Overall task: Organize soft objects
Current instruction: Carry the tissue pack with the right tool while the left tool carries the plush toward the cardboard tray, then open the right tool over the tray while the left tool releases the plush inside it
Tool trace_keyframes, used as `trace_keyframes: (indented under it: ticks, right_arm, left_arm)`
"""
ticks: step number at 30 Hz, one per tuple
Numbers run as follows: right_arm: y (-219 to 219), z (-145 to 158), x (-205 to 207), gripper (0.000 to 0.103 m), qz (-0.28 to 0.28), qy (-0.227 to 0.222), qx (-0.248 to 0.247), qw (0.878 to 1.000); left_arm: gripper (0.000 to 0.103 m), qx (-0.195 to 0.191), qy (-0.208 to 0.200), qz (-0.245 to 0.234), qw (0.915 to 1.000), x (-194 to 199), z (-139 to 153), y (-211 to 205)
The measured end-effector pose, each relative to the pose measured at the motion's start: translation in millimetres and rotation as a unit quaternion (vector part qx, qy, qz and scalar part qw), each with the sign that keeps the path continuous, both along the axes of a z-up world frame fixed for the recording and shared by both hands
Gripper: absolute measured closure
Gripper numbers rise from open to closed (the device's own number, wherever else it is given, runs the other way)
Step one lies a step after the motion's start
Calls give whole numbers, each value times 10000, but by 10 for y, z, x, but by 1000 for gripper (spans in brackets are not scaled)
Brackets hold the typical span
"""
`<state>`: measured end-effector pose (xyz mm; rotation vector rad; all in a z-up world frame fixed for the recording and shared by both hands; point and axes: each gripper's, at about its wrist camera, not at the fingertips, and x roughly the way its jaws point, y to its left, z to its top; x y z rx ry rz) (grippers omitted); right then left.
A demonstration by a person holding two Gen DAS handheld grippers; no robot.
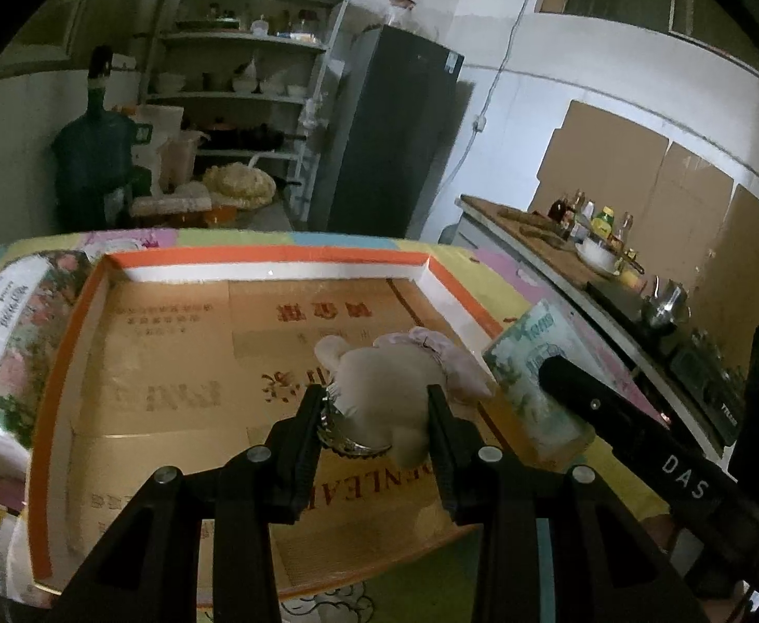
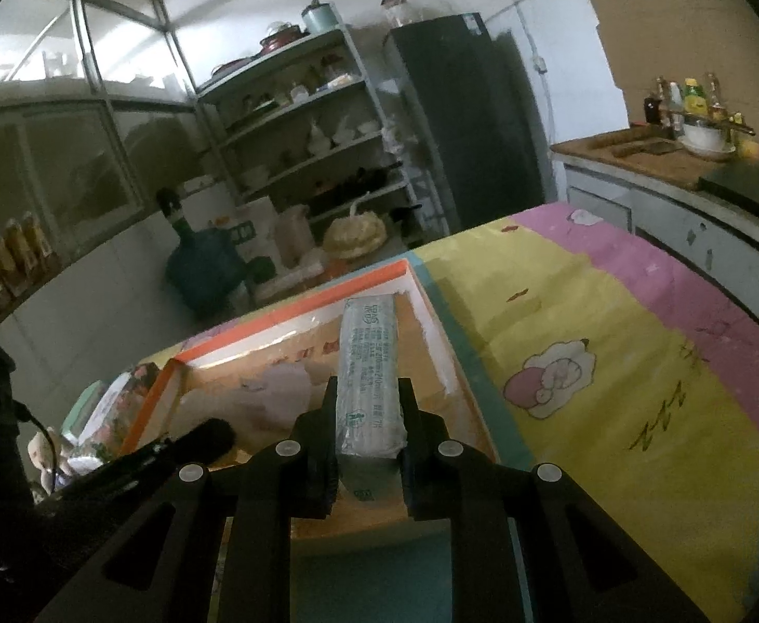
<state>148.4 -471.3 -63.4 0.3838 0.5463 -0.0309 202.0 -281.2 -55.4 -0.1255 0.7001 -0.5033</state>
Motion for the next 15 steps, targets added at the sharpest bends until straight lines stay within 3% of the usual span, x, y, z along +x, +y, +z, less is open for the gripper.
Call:
trace_keyframes:
  ticks: [15]
  right_arm:
    - [114,-46,220,85,12,467,-291,9985]
  left_arm:
    - [65,78,533,-4,9986,130,-178,-76]
